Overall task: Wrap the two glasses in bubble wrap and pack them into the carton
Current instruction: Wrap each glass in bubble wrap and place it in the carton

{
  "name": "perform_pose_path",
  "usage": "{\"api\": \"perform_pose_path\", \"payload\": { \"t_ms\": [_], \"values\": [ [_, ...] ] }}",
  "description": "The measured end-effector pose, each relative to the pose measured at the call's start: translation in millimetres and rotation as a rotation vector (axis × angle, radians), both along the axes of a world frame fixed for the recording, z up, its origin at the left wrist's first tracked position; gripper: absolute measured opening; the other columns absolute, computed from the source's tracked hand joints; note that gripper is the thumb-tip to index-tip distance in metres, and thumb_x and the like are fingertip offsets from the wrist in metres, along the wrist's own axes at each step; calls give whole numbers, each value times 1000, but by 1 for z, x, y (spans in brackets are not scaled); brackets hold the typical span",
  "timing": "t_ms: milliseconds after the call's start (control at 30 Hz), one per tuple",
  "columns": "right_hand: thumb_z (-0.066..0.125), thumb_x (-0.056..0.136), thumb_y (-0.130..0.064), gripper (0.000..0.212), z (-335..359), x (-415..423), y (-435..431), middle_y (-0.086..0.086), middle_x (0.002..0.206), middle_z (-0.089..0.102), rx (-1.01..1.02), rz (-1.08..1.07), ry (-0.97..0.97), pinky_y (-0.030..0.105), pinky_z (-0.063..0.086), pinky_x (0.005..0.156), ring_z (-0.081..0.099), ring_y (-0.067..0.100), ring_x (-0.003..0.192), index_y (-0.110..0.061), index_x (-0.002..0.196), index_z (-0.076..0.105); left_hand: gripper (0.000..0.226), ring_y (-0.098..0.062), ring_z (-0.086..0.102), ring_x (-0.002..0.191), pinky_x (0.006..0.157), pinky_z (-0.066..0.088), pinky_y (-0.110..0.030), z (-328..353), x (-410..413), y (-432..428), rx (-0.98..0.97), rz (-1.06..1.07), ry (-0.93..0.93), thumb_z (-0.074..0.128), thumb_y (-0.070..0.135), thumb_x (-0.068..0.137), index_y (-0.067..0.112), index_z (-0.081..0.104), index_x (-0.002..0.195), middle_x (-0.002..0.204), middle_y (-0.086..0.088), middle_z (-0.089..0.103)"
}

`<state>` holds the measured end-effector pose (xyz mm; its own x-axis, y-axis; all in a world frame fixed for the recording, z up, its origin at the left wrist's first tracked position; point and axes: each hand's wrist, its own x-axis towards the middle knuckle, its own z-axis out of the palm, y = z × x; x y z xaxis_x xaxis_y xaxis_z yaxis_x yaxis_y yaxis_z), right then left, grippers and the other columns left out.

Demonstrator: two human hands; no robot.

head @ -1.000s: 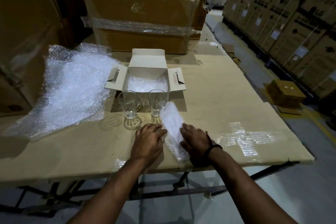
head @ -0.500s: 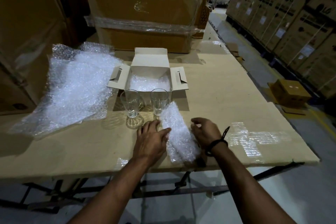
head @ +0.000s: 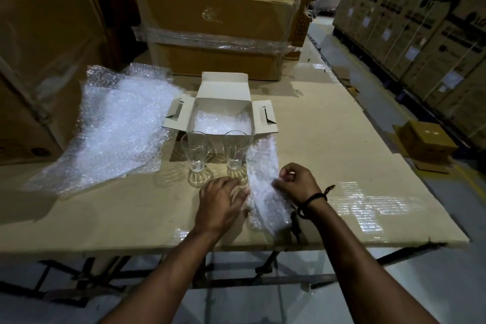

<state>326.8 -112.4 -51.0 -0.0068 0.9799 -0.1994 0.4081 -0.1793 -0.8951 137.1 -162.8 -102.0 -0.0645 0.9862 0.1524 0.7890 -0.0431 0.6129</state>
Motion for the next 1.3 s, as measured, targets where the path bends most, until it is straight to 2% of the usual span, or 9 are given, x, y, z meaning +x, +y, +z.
{"api": "perform_pose_path", "payload": {
  "t_ms": [133, 233, 400, 567, 700, 867, 1033, 1167, 1300],
  "values": [
    [71, 79, 1, 34, 2, -8, -12, 13, 84, 65, -11, -33, 229, 32, 52, 55, 65, 23, 72, -19, 86, 44, 78, -14, 49, 122, 107, 30, -39, -3, -1, 3, -141, -44, -132, 45, 86, 71, 38, 55, 131, 124, 8, 63],
    [69, 81, -2, 42, -3, -19, -20, 12, 96, 64, 48, -31, 257, 34, 55, 58, 67, 25, 82, -33, 97, 46, 65, -10, 66, 102, 92, 54, -37, 2, -2, -2, -183, -11, -546, 84, 38, 73, 45, 49, 128, 110, 1, 70],
    [65, 87, -9, 32, -7, -21, -21, 1, 92, 61, 185, 105, -68, 3, 41, 63, 57, -8, 66, -22, 116, 65, 58, -5, 68, 82, 71, 58, -26, 9, -5, -6, -56, 90, -653, 79, 6, 77, 36, 60, 123, 96, 0, 72],
    [80, 72, -38, 50, -2, -22, -10, 6, 113, 54, 219, 388, -613, 28, 44, 89, 52, 20, 99, -22, 117, 66, 35, -15, 68, 93, 88, 56, -45, 2, -11, -4, 26, 163, -705, 78, 7, 77, 41, 72, 84, 97, 6, 73],
    [77, 73, -29, 19, -2, -28, -11, 10, 101, 60, 534, 300, -766, 33, 43, 74, 56, 36, 88, -16, 86, 76, 39, -10, 62, 95, 81, 55, -30, 10, -16, -11, 200, 199, -663, 75, 6, 81, 43, 65, 90, 99, 16, 65],
    [62, 82, -31, 22, 6, -35, -15, 8, 80, 65, 469, 108, -453, 28, 38, 65, 59, 28, 76, -10, 86, 68, 50, -22, 55, 99, 85, 50, -36, 8, -59, 3, 296, 529, -703, 69, -2, 78, 17, 52, 121, 113, -2, 53],
    [70, 82, -17, 18, 11, -53, -17, 11, 85, 69, 201, -60, 50, 35, 54, 66, 65, 23, 74, -22, 96, 59, 64, -11, 61, 95, 60, 44, -5, 19, -80, 36, 53, 342, -768, 82, 2, 72, 15, 50, 125, 118, 2, 60],
    [62, 88, 1, 20, 23, -78, -22, 30, 95, 64, 85, -90, 389, 30, 54, 49, 65, 22, 54, 0, 105, 53, 48, -19, 66, 98, 80, 53, -24, 8, -90, 51, -3, 303, -692, 75, 1, 76, 14, 60, 120, 107, 2, 68],
    [59, 88, 5, 22, 35, -96, -19, 25, 103, 63, 87, -151, 551, 34, 57, 53, 66, 28, 58, -7, 104, 49, 52, -12, 68, 93, 81, 57, -30, 0, -108, 42, -74, 192, -671, 82, 10, 74, 14, 63, 122, 105, 3, 71]
  ]
}}
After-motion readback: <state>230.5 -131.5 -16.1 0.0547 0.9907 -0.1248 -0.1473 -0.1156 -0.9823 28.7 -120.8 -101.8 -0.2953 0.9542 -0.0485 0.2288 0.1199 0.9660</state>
